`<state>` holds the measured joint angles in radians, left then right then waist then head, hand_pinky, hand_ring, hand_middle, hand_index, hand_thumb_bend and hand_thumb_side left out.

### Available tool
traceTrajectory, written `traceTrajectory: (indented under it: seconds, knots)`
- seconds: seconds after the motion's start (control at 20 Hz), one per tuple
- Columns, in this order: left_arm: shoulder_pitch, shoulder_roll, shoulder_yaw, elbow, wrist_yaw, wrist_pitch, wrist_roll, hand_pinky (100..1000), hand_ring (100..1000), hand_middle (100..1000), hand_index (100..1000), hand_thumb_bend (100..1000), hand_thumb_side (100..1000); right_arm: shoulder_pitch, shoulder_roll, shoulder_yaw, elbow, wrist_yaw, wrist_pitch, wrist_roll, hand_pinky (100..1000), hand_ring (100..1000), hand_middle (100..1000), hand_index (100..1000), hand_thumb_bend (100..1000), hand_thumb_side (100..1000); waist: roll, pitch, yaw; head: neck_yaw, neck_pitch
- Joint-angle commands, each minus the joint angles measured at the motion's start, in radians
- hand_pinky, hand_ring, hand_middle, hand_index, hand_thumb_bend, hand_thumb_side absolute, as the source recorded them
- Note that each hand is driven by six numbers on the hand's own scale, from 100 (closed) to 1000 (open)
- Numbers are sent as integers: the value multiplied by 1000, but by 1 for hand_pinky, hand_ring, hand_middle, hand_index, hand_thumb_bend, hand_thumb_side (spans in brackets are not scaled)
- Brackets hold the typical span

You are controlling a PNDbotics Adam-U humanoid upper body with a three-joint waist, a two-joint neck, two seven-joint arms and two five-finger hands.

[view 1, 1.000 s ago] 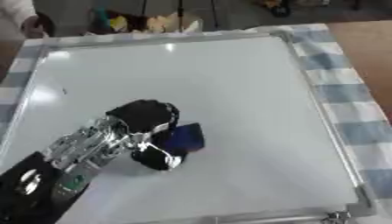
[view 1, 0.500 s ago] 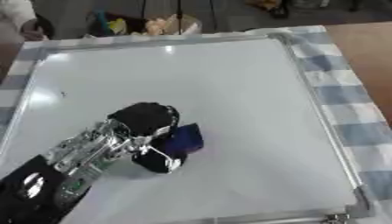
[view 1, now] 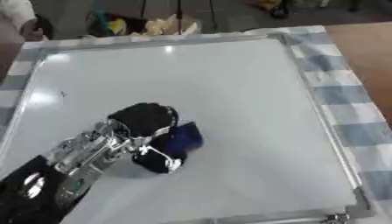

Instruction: Wipe the whiteboard clean with a brush.

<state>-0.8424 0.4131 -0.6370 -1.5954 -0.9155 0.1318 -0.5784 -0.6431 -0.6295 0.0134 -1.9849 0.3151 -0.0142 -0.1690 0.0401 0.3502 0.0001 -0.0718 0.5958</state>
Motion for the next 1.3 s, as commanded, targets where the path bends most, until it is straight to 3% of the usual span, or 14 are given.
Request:
traceTrajectory:
  seconds: [0.05,1.3]
  knots:
    - [-16,17,8,-23,0,3,5,425,525,529,150,100,496,-16,-22,-4,-15,-6,-2,0,820,847,777,853,100,1000,-4,-25,1,0,-11]
    - [-6,56,49,-58,-10,31,21,381,473,443,143,100,489,-14,-26,1,-15,-7,1,-1,821,848,776,854,100,1000,-5,-28,13,-1,-17]
